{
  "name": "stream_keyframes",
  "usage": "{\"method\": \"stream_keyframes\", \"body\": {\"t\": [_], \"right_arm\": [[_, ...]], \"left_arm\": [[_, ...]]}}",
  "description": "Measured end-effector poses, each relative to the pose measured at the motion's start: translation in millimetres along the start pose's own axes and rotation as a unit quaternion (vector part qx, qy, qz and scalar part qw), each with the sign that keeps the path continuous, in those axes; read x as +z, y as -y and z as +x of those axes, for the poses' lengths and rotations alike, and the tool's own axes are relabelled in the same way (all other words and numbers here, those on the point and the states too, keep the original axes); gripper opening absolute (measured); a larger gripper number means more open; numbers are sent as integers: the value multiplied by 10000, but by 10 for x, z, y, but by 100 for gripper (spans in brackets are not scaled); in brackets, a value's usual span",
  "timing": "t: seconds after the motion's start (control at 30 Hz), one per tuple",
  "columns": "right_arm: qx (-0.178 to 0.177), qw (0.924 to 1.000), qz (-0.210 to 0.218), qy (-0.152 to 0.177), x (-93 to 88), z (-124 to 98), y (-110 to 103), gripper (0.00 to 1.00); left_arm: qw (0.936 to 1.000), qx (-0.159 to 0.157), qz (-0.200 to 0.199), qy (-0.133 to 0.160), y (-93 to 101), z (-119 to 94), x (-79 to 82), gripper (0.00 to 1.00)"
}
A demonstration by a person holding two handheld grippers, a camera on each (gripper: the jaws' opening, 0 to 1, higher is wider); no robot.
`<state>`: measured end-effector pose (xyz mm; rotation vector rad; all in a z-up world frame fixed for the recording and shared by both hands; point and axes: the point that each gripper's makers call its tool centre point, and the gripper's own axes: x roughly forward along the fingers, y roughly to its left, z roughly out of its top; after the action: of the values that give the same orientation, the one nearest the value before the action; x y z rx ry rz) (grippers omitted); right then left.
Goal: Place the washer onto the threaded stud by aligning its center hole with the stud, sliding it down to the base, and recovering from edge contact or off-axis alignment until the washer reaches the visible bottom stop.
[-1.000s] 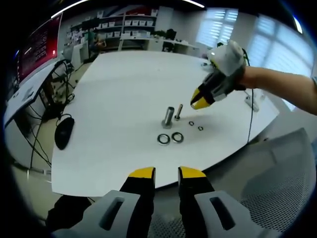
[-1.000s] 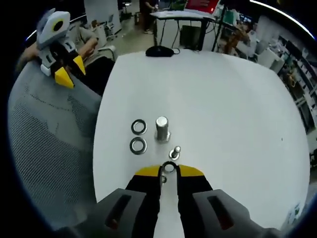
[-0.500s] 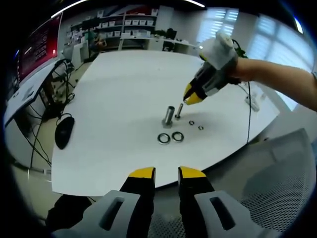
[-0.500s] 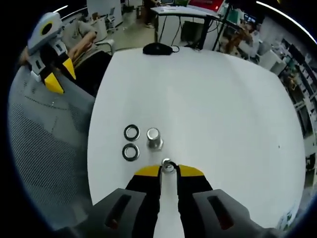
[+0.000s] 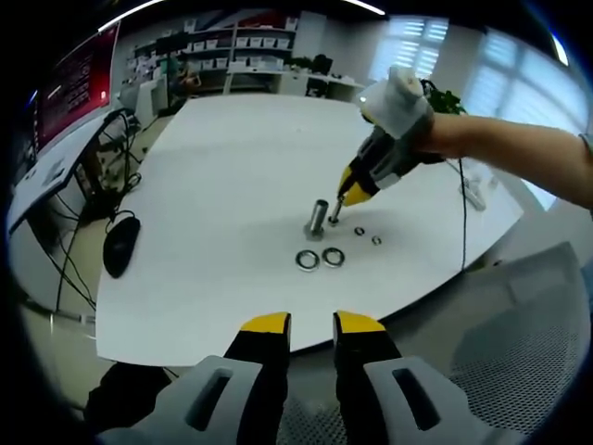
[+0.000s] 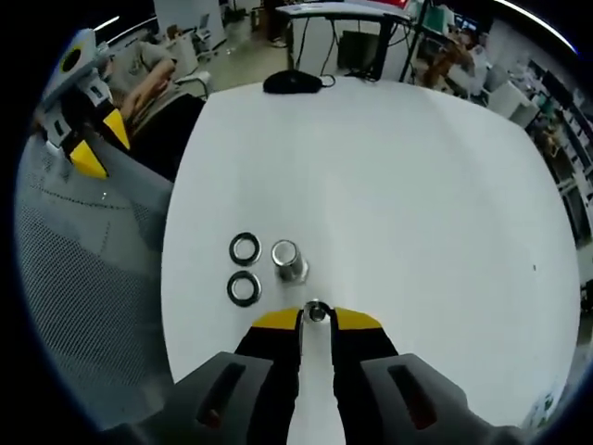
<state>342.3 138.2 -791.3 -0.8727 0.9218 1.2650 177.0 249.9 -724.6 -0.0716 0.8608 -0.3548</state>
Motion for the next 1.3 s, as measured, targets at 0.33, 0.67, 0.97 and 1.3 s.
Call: {"method": "stream_keyframes", "body": {"t": [0.33, 0.67, 0.97, 1.3], "right_arm": [[244, 9978, -267, -550, -171, 227, -136, 13], [408, 9929, -521, -991, -392, 309, -296, 13], [571, 9921, -590, -950, -514, 257, -576, 13], [323, 9950, -431, -838, -652, 131, -543, 29]], "left_arm": [[10000, -10, -2, -29, -5, 8, -8, 16], [10000, -9, -15, -36, -9, 8, -11, 15], [10000, -4, -15, -12, -11, 5, -4, 15], [10000, -5, -1, -9, -6, 0, -5, 15]]}}
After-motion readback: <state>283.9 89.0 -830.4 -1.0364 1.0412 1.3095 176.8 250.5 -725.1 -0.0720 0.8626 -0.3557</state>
